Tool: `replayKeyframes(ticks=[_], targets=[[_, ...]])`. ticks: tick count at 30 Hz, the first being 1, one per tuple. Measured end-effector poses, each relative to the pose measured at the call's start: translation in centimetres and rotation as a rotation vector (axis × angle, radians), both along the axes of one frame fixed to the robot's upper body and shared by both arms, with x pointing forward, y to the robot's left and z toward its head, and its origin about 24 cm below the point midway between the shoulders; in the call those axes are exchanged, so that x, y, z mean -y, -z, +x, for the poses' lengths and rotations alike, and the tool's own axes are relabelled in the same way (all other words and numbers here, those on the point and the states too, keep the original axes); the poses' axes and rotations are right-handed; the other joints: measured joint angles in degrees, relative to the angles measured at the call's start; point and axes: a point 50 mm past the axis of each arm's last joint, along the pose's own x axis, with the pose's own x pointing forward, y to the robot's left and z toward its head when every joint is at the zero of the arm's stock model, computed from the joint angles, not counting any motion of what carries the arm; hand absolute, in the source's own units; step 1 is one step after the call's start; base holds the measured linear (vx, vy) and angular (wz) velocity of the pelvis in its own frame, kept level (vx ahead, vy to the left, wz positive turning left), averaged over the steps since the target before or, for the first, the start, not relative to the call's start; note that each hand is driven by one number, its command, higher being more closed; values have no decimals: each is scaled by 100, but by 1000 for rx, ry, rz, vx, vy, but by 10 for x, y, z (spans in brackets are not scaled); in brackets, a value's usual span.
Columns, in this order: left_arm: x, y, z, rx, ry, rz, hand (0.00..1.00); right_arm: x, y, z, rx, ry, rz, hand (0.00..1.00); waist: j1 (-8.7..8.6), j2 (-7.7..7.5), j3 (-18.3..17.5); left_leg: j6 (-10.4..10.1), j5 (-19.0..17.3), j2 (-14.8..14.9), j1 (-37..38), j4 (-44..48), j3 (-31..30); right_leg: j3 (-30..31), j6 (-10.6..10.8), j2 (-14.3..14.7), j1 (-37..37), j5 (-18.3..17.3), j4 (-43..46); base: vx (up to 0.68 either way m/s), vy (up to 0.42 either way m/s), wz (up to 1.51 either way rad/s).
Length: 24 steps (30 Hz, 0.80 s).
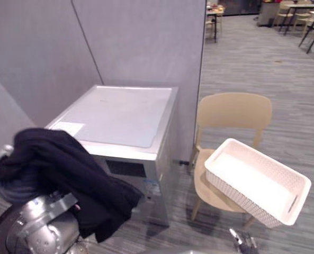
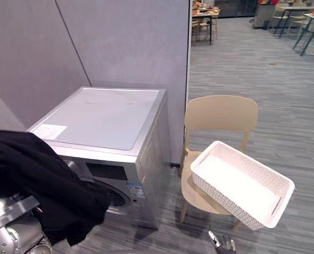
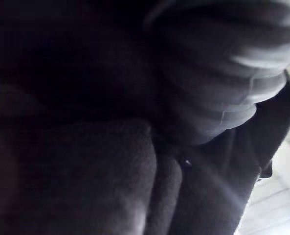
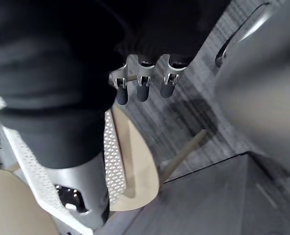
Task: Pick up the laundry basket with both hands and put the clothes into the washing machine.
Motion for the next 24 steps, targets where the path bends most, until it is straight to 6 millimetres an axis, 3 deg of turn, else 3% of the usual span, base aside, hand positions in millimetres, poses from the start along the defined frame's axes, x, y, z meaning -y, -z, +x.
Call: replayKeyframes(ticks=[4,9,13,17,19,21,23,24], targets=[[11,34,4,-180,81,-72,100,1,4,6,-7,-6,6,0,0,-93,36,-81,49,117,-190,173,-427,-395,-89,24,101,-177,245,9,-62,43],[33,40,14,-203,208,-104,100,4,-2,29,43,-37,-28,0,37,-318,313,-116,67,101,-722,568,-1201,-1036,-189,-148,63,-549,806,-55,-93,72],[44,39,19,-185,269,-128,100,7,-13,59,105,-92,-91,0,144,-341,454,-117,26,289,-1234,1019,-1157,-1165,-196,-232,-200,-669,1114,-95,-62,31],[54,33,30,-142,328,-136,100,9,-25,84,174,-85,-120,0,138,-326,535,-120,28,590,-1586,1457,-570,-1082,-172,-264,-541,-713,1294,-72,-12,-7],[56,35,39,-143,346,-134,100,7,-28,95,188,-67,-127,0,156,-287,560,-164,-21,627,-1748,1760,-247,-970,-24,-278,-529,-539,916,-50,164,-38],[63,29,46,-110,376,-142,100,8,-30,101,199,-48,-137,0,189,-260,554,-56,-149,678,-2076,2151,-66,-972,57,-282,-543,-224,478,-19,221,-29],[75,22,61,-52,451,-163,100,6,-33,110,220,-1,-120,0,304,-183,555,154,-532,713,-2563,2661,117,-973,85,-228,-540,454,-410,-9,338,-47],[77,22,67,-52,470,-160,100,1,-37,123,254,1,-102,0,363,-238,510,323,-700,713,-2833,2901,343,-940,-282,-219,-550,923,-1015,-13,340,-66]])
